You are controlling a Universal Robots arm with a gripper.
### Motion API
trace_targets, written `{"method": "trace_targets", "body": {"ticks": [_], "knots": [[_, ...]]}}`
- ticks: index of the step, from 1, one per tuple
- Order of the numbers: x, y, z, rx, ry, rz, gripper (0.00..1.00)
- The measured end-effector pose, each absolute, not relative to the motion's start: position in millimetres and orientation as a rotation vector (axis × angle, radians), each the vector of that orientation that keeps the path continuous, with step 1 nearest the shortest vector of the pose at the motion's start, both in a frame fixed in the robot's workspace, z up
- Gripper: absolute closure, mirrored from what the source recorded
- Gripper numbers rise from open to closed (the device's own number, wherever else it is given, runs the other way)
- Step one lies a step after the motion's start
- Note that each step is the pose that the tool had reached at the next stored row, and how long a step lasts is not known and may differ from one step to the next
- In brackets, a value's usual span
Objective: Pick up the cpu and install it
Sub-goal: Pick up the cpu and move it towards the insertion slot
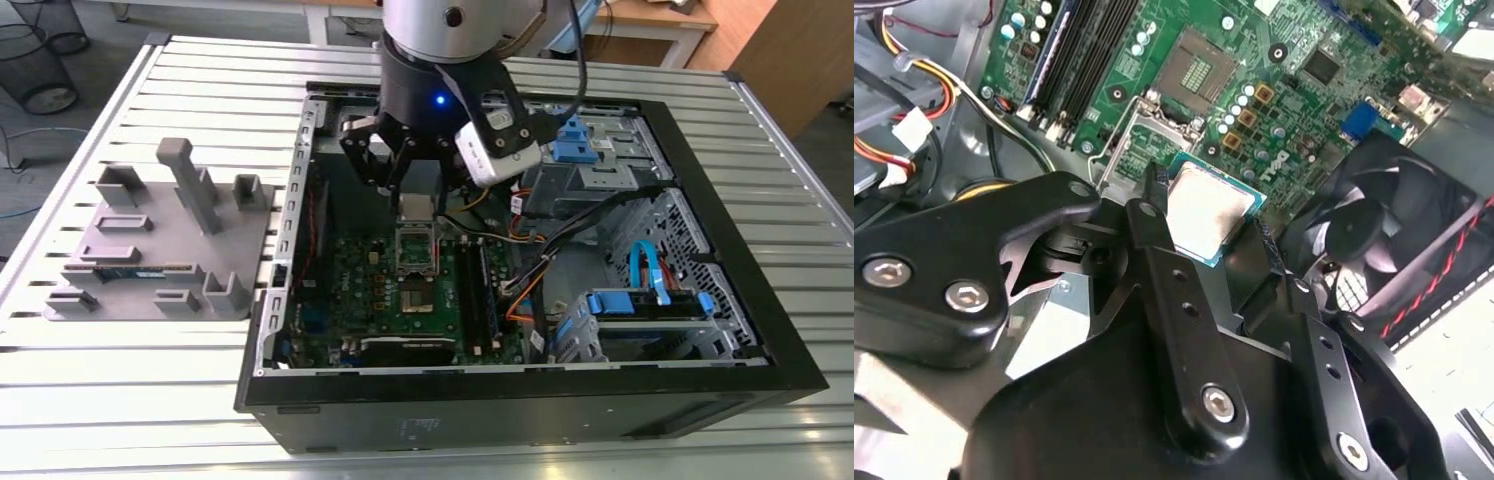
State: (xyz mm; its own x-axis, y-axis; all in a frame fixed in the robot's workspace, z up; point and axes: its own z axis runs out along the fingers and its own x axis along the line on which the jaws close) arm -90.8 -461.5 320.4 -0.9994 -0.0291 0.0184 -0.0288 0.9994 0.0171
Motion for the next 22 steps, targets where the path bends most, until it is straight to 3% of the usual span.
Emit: {"method": "trace_targets", "body": {"ticks": [22], "knots": [[-90.2,-463.3,310.0,0.045,-3.123,-0.026,0.53]]}}
